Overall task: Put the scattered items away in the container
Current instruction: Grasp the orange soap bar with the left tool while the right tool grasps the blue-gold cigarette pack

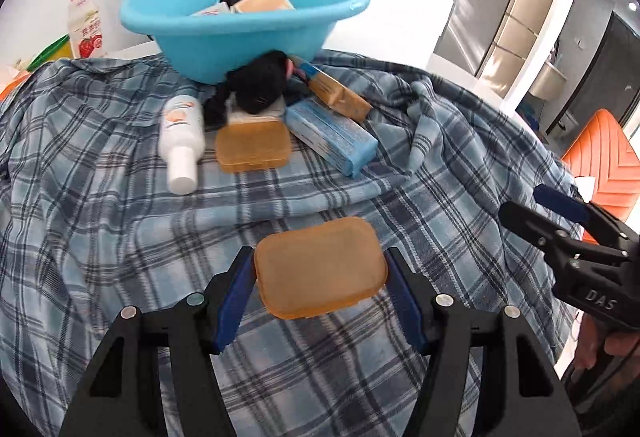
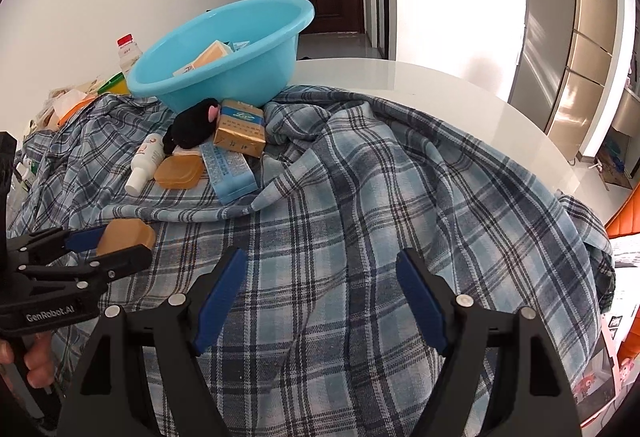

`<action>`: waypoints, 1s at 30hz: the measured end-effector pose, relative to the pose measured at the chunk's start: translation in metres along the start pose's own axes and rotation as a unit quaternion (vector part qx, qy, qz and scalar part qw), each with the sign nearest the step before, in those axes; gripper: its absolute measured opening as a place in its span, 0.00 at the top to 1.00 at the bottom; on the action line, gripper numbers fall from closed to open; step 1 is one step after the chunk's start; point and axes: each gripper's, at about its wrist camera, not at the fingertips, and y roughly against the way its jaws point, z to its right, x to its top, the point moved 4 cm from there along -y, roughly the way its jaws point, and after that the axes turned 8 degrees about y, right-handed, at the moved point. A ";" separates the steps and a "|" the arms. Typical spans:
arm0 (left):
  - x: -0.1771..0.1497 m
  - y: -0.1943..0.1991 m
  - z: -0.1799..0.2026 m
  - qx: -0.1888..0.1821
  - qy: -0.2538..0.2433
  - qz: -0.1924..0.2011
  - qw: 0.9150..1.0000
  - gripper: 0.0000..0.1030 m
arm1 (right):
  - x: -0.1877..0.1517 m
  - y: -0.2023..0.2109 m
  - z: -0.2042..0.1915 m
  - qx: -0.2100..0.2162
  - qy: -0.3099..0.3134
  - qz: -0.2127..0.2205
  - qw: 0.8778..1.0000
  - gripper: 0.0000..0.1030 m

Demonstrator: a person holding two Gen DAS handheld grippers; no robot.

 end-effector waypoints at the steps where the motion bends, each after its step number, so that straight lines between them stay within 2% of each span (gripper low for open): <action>1: 0.001 0.003 -0.006 -0.001 0.007 0.002 1.000 0.35 | 0.001 0.000 -0.003 0.002 0.004 0.000 1.000 0.26; 8: 0.006 0.020 -0.048 0.023 0.044 0.019 0.999 0.35 | 0.009 -0.001 -0.023 0.014 0.026 0.000 1.000 0.26; 12: 0.004 0.030 -0.066 0.054 0.044 0.039 0.997 0.35 | 0.012 -0.004 -0.033 0.021 0.033 -0.003 0.999 0.26; 15: 0.003 0.027 -0.071 0.039 0.049 0.025 0.998 0.35 | 0.014 -0.008 -0.037 0.040 0.026 -0.008 0.999 0.26; 18: 0.001 0.023 -0.074 0.039 0.058 0.018 0.997 0.35 | 0.018 -0.016 -0.038 0.074 0.010 -0.010 0.997 0.26; 23: 0.000 0.021 -0.071 0.034 0.052 0.015 0.998 0.35 | 0.044 -0.019 -0.039 0.139 -0.012 0.035 0.990 0.26; 26: 0.003 0.020 -0.073 0.031 0.061 0.012 0.998 0.35 | 0.061 -0.026 -0.045 0.175 0.002 0.040 0.984 0.26; 30: 0.010 0.018 -0.073 0.018 0.078 0.016 0.997 0.35 | 0.076 -0.046 -0.051 0.176 0.020 0.030 0.984 0.26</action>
